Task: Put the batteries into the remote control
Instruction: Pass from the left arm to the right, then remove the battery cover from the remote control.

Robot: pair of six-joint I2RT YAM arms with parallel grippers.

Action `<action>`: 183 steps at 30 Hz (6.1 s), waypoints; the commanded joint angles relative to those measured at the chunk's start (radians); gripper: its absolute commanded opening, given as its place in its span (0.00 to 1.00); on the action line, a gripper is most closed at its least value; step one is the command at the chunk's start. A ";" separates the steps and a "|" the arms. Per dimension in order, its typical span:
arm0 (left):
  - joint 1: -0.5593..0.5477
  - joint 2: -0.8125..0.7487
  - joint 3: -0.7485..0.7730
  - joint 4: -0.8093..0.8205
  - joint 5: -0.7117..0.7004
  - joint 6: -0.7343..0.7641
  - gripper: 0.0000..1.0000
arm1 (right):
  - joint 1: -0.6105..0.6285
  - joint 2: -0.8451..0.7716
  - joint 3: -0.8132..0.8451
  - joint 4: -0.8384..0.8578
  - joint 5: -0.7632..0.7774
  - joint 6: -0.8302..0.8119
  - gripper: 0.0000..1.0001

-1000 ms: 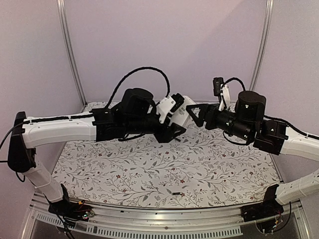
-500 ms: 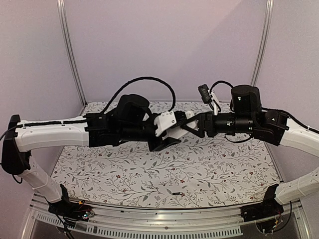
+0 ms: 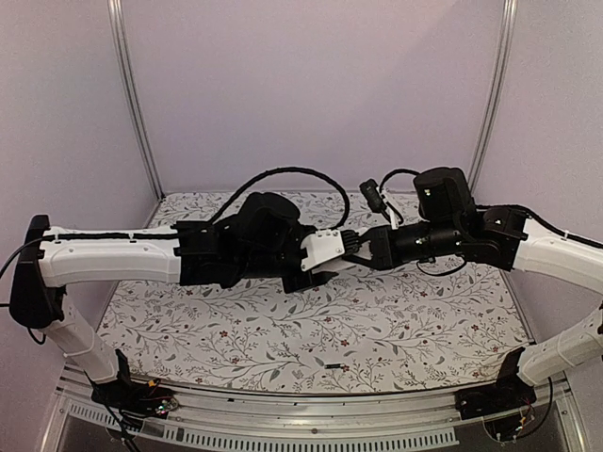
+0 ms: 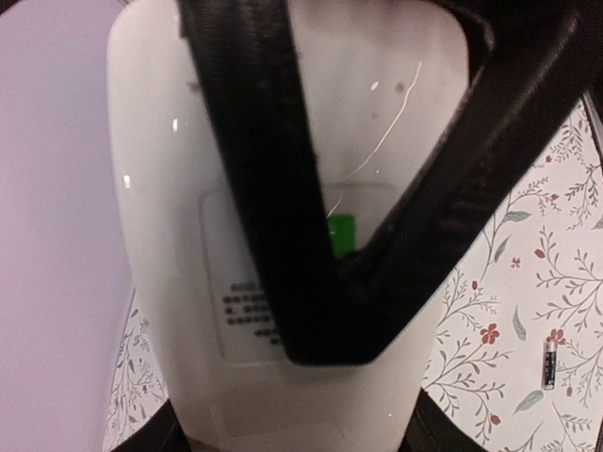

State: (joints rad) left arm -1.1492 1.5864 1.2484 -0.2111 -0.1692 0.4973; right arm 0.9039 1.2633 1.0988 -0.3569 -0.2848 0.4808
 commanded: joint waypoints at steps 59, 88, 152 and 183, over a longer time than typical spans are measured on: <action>0.382 -0.042 -0.241 0.719 0.709 -1.198 0.25 | -0.183 -0.168 -0.189 0.565 -0.364 0.005 0.00; 0.322 0.029 -0.092 0.554 0.621 -1.168 0.39 | -0.184 -0.078 -0.157 0.507 -0.267 0.014 0.00; 0.401 0.005 -0.163 0.614 0.798 -1.161 0.21 | -0.240 -0.115 -0.149 0.549 -0.396 0.066 0.00; 0.402 -0.025 -0.159 0.547 0.786 -1.128 0.13 | -0.254 -0.121 -0.133 0.376 -0.264 -0.024 0.00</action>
State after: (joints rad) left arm -0.7658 1.5787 1.0912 0.3859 0.6613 -0.6529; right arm 0.6533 1.1706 0.9234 0.0597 -0.6037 0.4858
